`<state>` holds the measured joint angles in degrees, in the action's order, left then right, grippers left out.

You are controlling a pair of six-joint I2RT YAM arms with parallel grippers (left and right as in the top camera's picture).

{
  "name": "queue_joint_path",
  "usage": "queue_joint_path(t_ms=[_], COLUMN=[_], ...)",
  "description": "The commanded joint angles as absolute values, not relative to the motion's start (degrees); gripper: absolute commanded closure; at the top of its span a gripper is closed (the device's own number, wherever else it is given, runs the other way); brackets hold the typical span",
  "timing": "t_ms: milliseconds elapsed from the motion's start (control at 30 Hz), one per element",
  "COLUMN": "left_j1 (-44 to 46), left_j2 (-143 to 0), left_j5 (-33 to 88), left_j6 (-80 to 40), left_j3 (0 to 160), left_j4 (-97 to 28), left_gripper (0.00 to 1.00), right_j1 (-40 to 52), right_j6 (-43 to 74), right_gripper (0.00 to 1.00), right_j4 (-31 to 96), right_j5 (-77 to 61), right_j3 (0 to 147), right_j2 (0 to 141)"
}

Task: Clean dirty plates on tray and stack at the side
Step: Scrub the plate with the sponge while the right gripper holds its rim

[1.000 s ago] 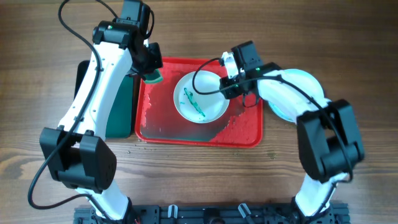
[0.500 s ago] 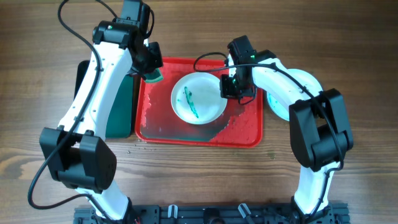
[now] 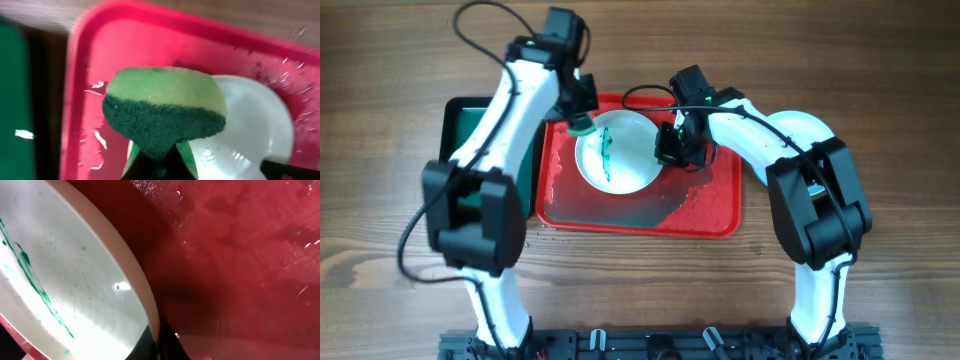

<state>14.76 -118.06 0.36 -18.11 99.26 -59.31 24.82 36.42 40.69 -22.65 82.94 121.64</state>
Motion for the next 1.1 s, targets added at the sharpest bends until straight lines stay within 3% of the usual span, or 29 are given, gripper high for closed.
queue_joint_path(t_ms=[0,167,400,500,567,700,900,1067], left_j1=[17.19,17.28,20.40,21.63,21.45,19.55,20.32,20.23], left_j2=[-124.14,-129.91,-131.07,-131.04,-131.04,-131.04,-131.04,-131.04], left_j5=[1.21,2.24,27.88,27.24,22.17,2.26,-13.10,-23.88], left_j6=[-12.10,-8.73,18.02,21.93,18.46,-2.39,-11.81,-26.24], left_j3=[99.22,99.22,99.22,99.22,99.22,99.24,99.24,99.22], left_j4=[-58.89,-59.33,-67.53,-72.38,-71.64,-62.30,-47.88,-52.25], left_gripper=[0.96,0.96,0.96,0.96,0.96,0.96,0.96,0.96], right_j1=[24.91,24.91,24.91,24.91,24.91,24.91,24.91,24.91], right_j6=[36.34,36.05,36.03,36.01,36.01,36.03,36.03,36.03], right_gripper=[0.96,0.96,0.96,0.96,0.96,0.96,0.95,0.96], right_j4=[40.45,40.27,40.07,40.05,40.05,40.05,40.07,40.07], right_j5=[-23.68,-23.90,-24.10,-24.10,-24.10,-24.10,-24.10,-24.10], right_j3=[83.77,83.77,83.77,83.77,83.77,83.77,83.77,83.77], right_j2=[123.26,123.26,123.26,123.26,123.26,123.26,123.26,123.26])
